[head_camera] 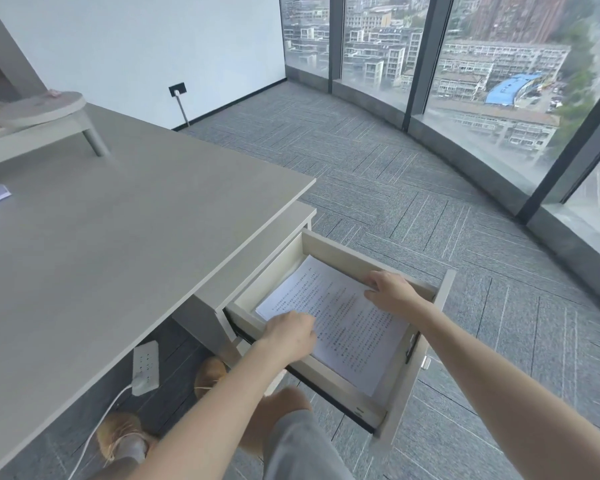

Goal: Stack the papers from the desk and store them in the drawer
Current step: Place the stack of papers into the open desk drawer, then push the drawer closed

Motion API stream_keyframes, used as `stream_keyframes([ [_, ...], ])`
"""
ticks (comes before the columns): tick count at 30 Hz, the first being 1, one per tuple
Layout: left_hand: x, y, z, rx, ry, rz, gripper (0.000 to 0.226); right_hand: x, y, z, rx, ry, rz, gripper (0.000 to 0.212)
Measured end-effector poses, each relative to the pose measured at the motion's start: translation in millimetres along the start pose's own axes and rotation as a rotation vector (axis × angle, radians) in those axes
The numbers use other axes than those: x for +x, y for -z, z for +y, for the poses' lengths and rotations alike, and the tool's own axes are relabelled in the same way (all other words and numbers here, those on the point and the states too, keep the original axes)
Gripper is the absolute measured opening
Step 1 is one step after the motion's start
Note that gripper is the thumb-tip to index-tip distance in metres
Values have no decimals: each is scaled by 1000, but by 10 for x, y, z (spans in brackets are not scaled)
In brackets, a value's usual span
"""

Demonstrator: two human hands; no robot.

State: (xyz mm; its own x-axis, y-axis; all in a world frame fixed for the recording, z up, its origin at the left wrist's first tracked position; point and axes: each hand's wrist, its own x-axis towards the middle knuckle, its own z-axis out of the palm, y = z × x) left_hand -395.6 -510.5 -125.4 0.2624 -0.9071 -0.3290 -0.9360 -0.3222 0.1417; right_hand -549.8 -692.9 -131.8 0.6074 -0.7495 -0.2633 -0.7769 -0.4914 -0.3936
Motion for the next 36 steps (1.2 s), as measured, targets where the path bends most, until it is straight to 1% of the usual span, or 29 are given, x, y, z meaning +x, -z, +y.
stream_keyframes([
  [2,-49,122,-45,1,14,62,31,-149,52,-6,51,-14,35,36],
  [4,-106,266,-88,-10,42,124,31,-326,106,0,114,-34,92,37],
  [8,-226,597,-245,-24,81,246,30,-695,199,114,210,-64,284,36],
  [10,-288,762,-314,-20,96,308,30,-883,221,204,244,-121,367,38],
  [12,-336,910,-359,-7,100,362,31,-1038,215,314,283,-203,408,44],
  [14,-380,1038,-398,-4,107,397,31,-1166,200,430,342,-279,371,50],
  [16,-387,1112,-495,-3,113,424,34,-1290,176,524,431,-349,277,58],
  [18,-375,1144,-640,-11,108,433,40,-1421,131,575,515,-381,175,61],
  [20,-346,1163,-792,-5,116,404,46,-1522,56,597,629,-379,67,63],
  [22,-316,1167,-937,2,147,327,55,-1575,-18,580,783,-370,-15,65],
  [24,-284,1146,-1100,22,175,246,63,-1581,-80,531,894,-370,-34,68],
  [27,-254,1118,-1311,61,204,216,74,-1508,-178,478,918,-370,-26,76],
  [32,-204,1170,-1427,93,182,229,71,-1344,-246,372,948,-395,-20,80],
  [36,-50,1206,-1555,70,125,205,77,-1156,-297,209,944,-403,-34,83],
])
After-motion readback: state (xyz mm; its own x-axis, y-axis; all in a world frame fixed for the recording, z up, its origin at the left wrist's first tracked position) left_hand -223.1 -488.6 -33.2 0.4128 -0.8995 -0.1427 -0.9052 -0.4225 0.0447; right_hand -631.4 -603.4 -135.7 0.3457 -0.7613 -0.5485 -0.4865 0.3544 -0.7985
